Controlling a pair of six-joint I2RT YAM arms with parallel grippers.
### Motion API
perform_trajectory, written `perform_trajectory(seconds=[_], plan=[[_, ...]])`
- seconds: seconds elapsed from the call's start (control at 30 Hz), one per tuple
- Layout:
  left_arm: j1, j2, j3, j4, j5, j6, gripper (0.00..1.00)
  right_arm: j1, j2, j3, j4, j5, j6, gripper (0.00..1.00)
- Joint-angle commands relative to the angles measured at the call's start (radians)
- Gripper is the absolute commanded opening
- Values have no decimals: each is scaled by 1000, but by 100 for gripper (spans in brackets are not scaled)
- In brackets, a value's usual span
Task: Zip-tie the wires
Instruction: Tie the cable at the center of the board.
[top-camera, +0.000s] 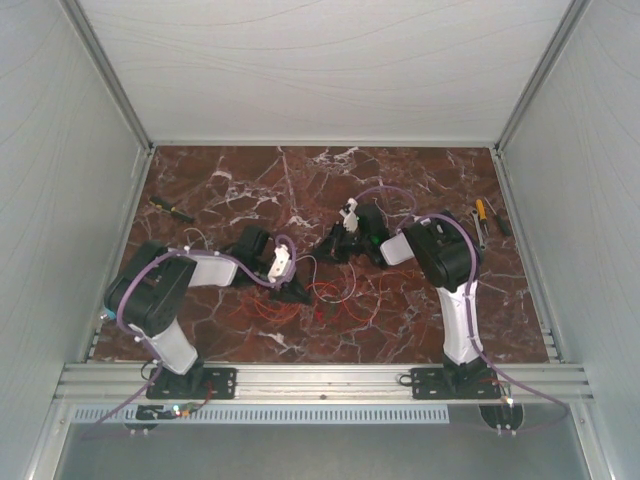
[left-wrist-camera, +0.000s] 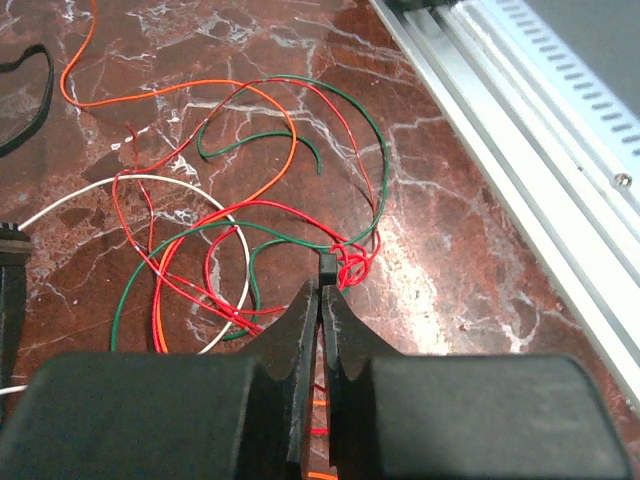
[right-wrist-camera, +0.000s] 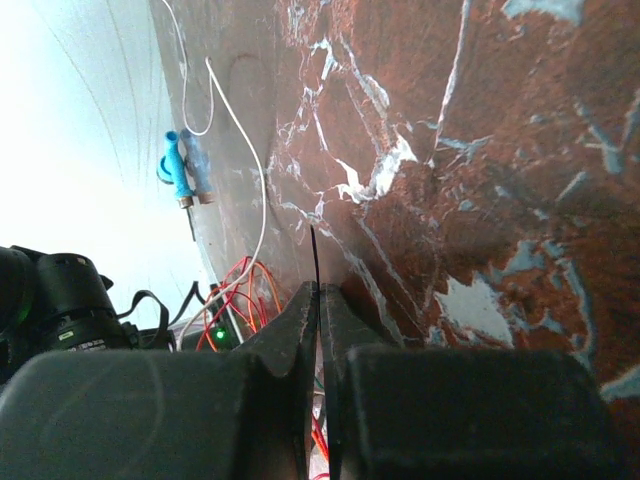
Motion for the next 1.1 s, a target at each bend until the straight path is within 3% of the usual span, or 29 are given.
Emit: perform_trajectory(seconds=[0.0, 0.33, 0.5, 0.83, 1.07], plan=[[5, -19, 13, 142, 81, -206, 0, 6, -74, -3, -93, 56, -89, 0], [5, -35, -105, 599, 57, -642, 0, 6, -184, -11, -210, 96, -199, 0], [2, -7, -137, 798, 50, -747, 0, -2, -213, -32, -244, 125, -225, 0], [-30, 124, -96, 1035, 19, -983, 0, -48, -224, -62, -235, 128, -251, 0], [-83, 161, -63, 1112, -121, -1201, 0, -62, -289, -56, -296, 134, -313, 0]])
